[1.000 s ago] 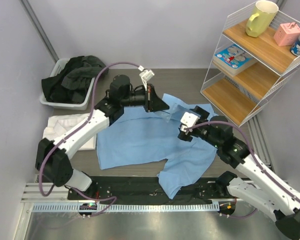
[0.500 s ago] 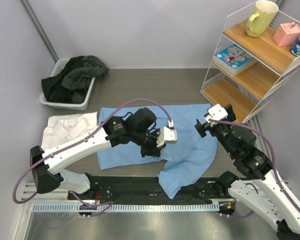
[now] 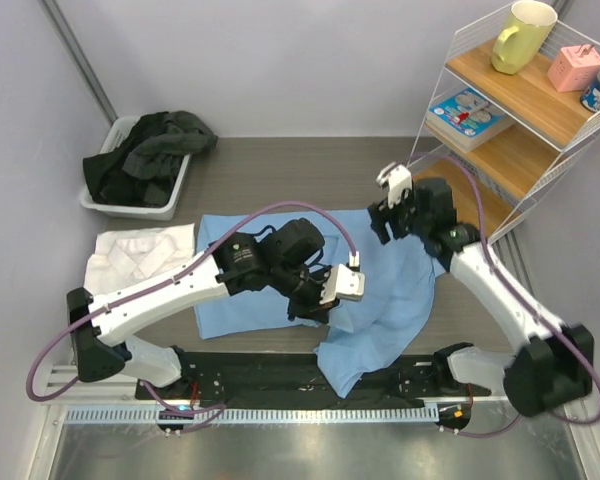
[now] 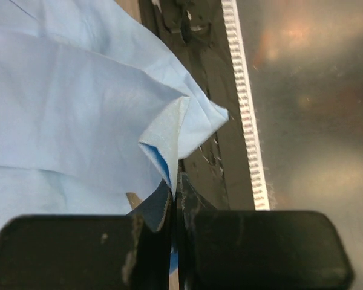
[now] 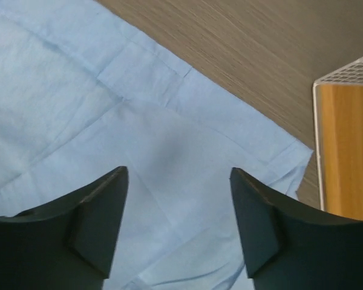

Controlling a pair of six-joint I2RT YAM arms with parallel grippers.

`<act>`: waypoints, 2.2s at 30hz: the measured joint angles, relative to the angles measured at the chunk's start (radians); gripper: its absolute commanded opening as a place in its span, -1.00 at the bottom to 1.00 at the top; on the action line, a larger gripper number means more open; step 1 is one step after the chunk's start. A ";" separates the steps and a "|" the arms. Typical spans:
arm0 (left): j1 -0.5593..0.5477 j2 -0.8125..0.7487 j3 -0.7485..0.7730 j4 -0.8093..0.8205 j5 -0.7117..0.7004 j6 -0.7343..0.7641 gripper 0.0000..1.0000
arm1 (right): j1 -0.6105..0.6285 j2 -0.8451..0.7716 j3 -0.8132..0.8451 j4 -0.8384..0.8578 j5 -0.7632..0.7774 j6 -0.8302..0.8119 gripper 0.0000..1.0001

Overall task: Fold and stack the long sleeve shirts
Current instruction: Fold the shirt

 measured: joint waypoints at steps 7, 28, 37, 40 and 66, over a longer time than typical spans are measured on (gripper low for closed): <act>0.037 0.022 -0.045 0.212 -0.002 -0.106 -1.00 | -0.116 0.481 0.337 -0.033 -0.303 0.091 -0.17; 0.393 0.164 0.053 0.560 0.105 -0.521 -1.00 | -0.107 0.837 0.392 -0.299 -0.511 0.045 0.22; 0.613 0.164 -0.204 0.606 0.068 -0.589 -0.81 | -0.184 0.816 0.618 -0.511 -0.460 -0.089 0.67; 0.678 0.168 -0.245 0.608 0.049 -0.594 -0.81 | -0.217 0.793 0.620 -0.578 -0.438 -0.140 0.67; 0.869 0.450 -0.329 0.708 0.140 -0.635 -0.02 | -0.251 0.728 0.494 -0.752 -0.446 -0.260 0.71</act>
